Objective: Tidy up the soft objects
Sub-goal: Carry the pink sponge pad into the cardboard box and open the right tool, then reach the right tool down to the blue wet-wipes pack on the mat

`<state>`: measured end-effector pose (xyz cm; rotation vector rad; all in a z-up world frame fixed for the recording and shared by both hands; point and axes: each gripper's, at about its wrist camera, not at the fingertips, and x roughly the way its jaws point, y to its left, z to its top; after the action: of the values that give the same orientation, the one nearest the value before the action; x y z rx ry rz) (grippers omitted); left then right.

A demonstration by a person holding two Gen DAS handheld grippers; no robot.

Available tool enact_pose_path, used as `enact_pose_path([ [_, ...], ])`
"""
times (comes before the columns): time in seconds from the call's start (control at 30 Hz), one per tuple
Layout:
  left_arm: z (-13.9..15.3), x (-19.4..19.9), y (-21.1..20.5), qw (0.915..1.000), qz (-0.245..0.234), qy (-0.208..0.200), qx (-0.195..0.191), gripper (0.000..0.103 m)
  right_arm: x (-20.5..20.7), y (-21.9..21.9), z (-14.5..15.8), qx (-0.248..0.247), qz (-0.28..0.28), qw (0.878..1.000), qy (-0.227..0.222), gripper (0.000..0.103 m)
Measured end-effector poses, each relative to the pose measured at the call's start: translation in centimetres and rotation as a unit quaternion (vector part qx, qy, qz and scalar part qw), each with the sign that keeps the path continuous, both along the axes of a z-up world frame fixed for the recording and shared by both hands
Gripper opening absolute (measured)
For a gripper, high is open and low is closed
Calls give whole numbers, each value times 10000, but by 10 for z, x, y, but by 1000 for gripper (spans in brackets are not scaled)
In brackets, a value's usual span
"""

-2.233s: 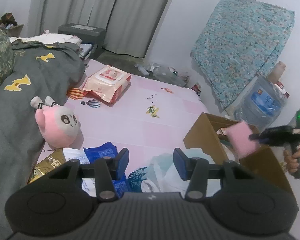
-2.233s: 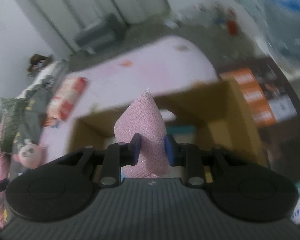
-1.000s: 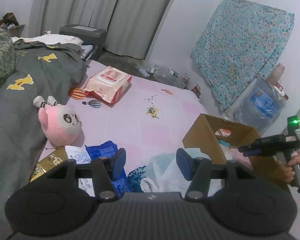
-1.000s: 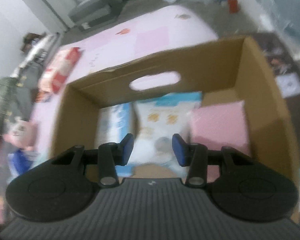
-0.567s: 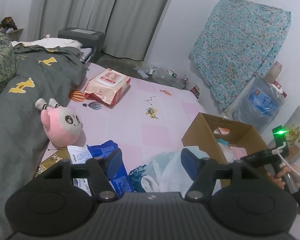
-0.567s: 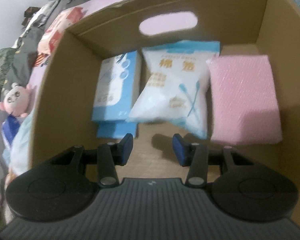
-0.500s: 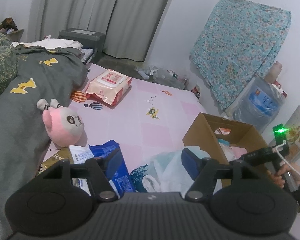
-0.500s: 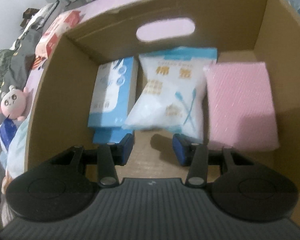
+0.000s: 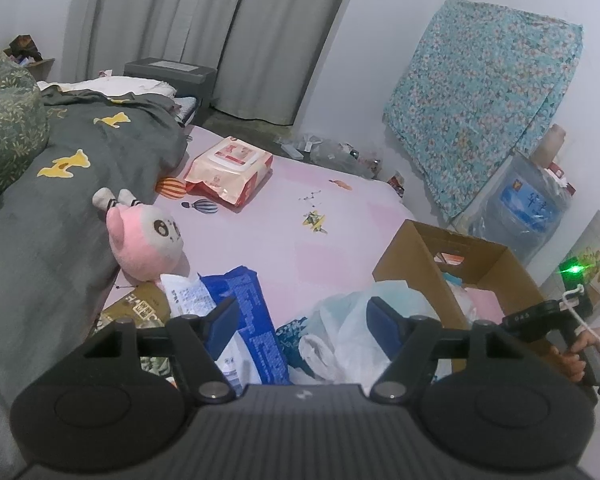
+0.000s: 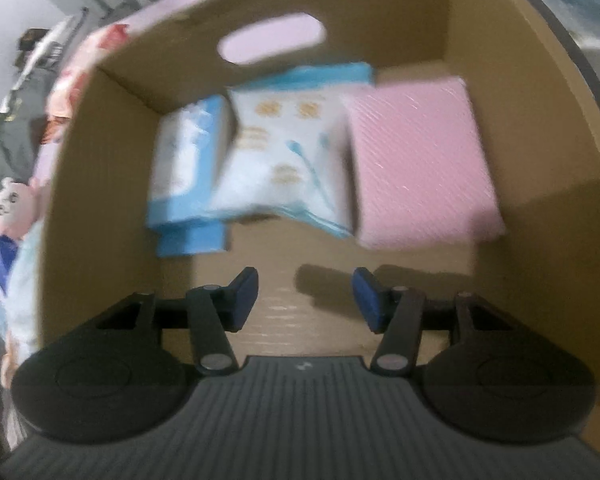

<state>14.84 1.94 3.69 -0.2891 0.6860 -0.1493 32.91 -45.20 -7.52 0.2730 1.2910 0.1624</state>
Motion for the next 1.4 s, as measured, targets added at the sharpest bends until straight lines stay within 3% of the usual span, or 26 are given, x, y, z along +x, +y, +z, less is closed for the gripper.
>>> enact_pose_path([
  [0.17, 0, -5, 2, 10000, 29, 2, -15, 72, 9, -12, -13, -286, -293, 9991, -89, 52],
  [0.37, 0, -8, 7, 9999, 117, 10, 13, 72, 21, -24, -8, -81, -592, 9974, -406, 53],
  [0.7, -1, -12, 11, 9999, 169, 30, 21, 77, 14, -4, 0, 491, -306, 9979, -278, 54],
  [0.8, -1, -18, 13, 9996, 238, 30, 131, 85, 13, 4, 5, 434, -302, 9981, -314, 54],
  [1.13, 1, -48, 29, 9980, 412, -90, 481, 98, -29, 37, 94, 890, 235, 9854, -1432, 61],
  [1.4, -5, -68, 33, 9972, 466, -193, 556, 98, -52, 115, 141, 1605, 1117, 9664, -1666, 69],
])
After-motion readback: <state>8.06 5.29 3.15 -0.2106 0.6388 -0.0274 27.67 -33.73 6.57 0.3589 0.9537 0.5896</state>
